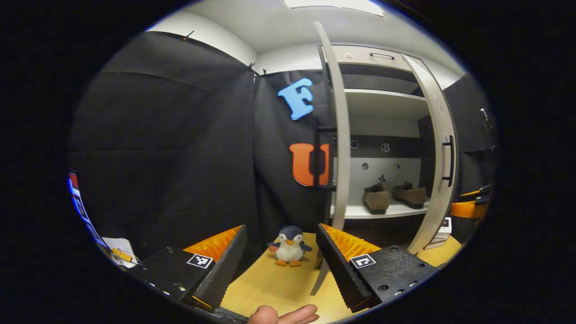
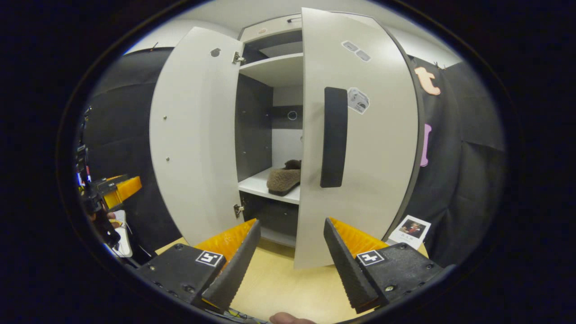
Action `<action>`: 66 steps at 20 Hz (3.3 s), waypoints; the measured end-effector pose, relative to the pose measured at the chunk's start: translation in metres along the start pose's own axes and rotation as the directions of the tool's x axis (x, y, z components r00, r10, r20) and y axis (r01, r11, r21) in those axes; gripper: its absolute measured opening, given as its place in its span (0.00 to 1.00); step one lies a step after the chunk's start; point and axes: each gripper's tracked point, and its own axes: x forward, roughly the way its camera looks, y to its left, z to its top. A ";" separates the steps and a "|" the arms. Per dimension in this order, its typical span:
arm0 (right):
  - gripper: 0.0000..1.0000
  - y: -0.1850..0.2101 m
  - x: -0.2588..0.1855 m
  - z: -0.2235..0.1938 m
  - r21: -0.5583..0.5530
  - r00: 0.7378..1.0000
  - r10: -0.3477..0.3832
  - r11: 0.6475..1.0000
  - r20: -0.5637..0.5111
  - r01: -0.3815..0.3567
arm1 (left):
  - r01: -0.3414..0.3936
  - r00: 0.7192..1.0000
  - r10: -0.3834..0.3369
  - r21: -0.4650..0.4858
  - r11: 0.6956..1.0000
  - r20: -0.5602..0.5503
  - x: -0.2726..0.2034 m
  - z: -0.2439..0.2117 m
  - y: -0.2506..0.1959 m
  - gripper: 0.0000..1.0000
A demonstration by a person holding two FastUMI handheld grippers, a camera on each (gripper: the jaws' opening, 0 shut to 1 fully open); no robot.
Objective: Grab one shoe with the right hand and put it into the shoe cabinet, grab the other shoe with the left hand and put it into the shoe cabinet; then close the right door with the right hand and the left door with the left hand.
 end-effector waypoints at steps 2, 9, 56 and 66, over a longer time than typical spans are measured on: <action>0.93 0.001 -0.002 -0.001 -0.002 1.000 0.003 1.000 0.001 -0.003 | -0.019 1.000 0.019 0.031 0.999 -0.004 0.014 -0.001 0.014 0.95; 0.93 -0.001 -0.012 -0.005 -0.004 1.000 -0.001 1.000 -0.005 0.001 | 0.147 0.987 -0.141 0.084 0.985 -0.079 0.061 -0.027 -0.021 1.00; 0.94 -0.039 -0.063 -0.021 0.041 0.987 -0.136 0.990 0.086 0.133 | 0.363 0.931 -0.360 0.049 0.931 -0.059 -0.028 -0.017 -0.198 0.96; 0.94 -0.059 -0.080 -0.015 0.076 0.971 -0.207 0.977 0.117 0.199 | 0.363 0.931 -0.361 0.034 0.931 -0.043 -0.027 -0.009 -0.197 0.96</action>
